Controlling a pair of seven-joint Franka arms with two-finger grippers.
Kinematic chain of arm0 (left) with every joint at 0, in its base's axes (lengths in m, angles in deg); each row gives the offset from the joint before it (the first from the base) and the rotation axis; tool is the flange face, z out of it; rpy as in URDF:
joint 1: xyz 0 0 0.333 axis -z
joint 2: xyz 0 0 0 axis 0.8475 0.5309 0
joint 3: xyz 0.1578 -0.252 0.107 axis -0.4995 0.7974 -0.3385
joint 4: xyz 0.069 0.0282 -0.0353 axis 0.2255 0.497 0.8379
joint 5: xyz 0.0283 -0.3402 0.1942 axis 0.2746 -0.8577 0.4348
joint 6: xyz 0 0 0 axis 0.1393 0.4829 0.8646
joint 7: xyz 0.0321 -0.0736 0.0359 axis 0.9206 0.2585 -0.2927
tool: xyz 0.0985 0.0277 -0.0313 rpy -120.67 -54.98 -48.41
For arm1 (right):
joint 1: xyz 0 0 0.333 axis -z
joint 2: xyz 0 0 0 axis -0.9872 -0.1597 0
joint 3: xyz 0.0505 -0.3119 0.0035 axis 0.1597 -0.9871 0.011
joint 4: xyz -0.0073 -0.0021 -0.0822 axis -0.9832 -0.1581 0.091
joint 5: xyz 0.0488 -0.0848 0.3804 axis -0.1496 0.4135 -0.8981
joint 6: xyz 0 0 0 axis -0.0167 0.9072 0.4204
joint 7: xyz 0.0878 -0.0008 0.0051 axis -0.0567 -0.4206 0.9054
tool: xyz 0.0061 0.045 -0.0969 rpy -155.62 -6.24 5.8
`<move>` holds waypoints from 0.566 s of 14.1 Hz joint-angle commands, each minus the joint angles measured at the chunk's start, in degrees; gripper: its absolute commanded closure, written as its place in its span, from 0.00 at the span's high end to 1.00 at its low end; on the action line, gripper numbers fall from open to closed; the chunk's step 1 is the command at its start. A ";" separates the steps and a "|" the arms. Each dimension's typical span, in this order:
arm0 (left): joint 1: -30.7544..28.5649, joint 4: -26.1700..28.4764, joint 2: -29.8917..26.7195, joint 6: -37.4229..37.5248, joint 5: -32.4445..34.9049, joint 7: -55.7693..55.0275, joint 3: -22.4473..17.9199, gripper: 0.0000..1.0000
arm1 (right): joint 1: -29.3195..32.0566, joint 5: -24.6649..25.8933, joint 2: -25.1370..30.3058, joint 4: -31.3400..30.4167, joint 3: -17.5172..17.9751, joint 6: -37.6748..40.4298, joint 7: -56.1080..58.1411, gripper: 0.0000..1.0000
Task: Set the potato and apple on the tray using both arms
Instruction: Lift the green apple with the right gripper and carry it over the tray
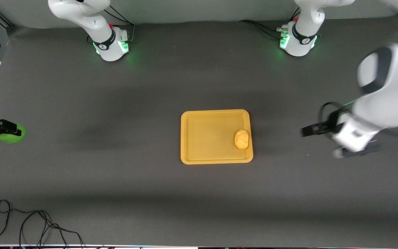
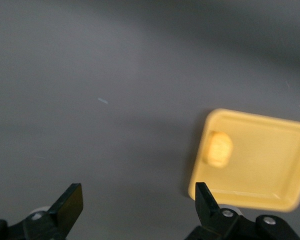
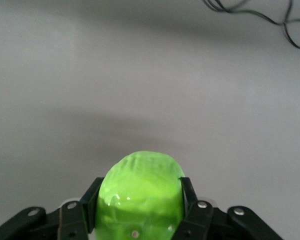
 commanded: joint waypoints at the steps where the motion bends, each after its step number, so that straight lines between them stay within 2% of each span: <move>1: -3.40 3.23 -7.51 0.27 5.49 3.02 -0.07 1.00 | -8.00 1.30 -1.57 4.05 -0.30 2.27 -10.46 0.35; 3: -7.53 4.98 -11.38 3.06 5.32 14.16 -0.16 1.00 | -15.28 0.86 -2.45 5.98 -0.04 2.27 -21.07 0.35; 6: -9.22 7.63 -13.59 3.79 5.41 17.81 -0.33 1.00 | -25.92 -0.98 -7.09 10.20 0.93 2.18 -41.54 0.35; 8: -10.44 7.63 -13.51 2.04 5.50 22.19 -0.33 1.00 | -30.07 -5.18 -11.83 14.76 3.46 1.83 -55.34 0.35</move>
